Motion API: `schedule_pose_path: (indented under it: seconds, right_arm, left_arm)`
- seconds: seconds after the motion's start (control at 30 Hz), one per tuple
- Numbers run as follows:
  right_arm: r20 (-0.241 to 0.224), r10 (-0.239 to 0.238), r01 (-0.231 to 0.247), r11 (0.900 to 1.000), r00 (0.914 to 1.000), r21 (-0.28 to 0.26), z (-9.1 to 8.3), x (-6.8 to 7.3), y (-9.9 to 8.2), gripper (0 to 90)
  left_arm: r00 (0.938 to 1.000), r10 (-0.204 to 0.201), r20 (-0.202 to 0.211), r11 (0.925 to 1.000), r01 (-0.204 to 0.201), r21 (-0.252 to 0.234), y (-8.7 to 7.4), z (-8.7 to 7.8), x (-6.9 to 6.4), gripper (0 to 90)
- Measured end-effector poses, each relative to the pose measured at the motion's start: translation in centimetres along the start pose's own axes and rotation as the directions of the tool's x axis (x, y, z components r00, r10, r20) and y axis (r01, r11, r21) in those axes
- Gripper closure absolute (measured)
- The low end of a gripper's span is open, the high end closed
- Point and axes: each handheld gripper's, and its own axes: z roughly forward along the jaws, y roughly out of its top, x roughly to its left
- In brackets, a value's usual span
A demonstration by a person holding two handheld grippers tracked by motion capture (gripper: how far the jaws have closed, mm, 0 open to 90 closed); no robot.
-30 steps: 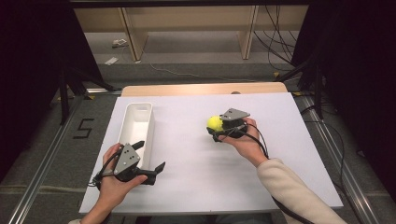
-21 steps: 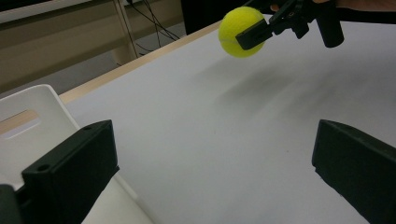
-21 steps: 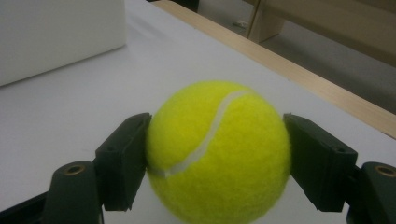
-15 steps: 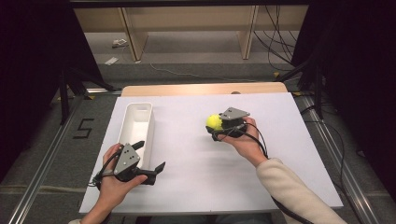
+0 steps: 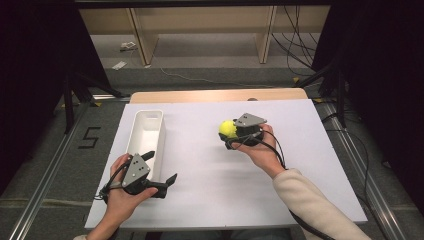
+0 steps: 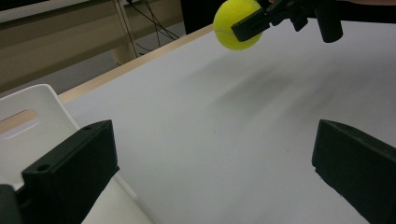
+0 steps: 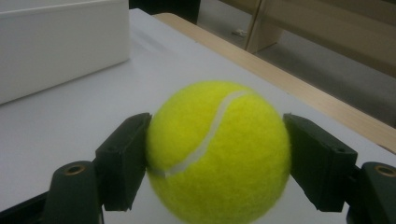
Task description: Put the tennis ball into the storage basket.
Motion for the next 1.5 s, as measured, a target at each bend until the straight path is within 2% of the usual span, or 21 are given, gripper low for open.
schedule_pose_path:
  seconds: [1.5]
  right_arm:
    - [-0.043, -0.002, 0.0, 0.9988, 0.9991, -0.049, 1.5, 2.2, 2.5, 27.1]
  left_arm:
    - [1.0, 0.002, -0.001, 1.0, -0.002, -0.004, 0.0, -0.1, 0.0, 0.0]
